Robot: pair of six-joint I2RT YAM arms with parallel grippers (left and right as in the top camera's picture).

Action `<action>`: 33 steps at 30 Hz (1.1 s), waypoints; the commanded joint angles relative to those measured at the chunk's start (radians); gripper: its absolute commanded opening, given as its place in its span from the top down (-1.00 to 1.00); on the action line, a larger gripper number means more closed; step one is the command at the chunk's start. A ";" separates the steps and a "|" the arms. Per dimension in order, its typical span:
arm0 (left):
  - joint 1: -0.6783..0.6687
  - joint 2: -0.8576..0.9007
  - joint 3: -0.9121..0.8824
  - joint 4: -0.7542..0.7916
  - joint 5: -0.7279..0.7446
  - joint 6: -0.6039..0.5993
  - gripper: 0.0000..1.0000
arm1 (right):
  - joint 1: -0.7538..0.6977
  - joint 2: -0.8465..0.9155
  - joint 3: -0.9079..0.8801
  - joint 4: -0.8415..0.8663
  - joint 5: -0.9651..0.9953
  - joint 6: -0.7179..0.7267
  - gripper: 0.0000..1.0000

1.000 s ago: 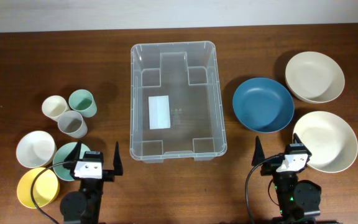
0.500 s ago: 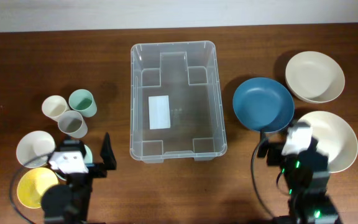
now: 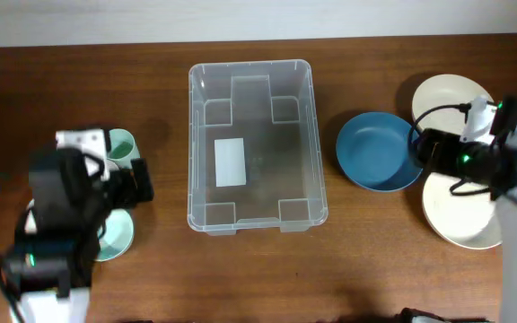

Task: Pack container
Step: 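Reach the right gripper to the dark blue plate and grasp its rim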

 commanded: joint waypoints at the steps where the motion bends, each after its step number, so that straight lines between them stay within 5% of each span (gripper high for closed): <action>1: 0.006 0.115 0.115 -0.053 0.083 -0.012 -0.99 | -0.016 0.072 0.070 0.011 -0.064 -0.020 -0.98; 21: 0.006 0.196 0.117 -0.048 0.077 -0.013 -0.99 | -0.046 0.571 0.137 0.187 -0.064 -0.070 -0.98; 33: 0.006 0.196 0.117 -0.048 0.077 -0.013 -0.99 | -0.045 0.706 0.137 0.222 -0.106 -0.069 -0.98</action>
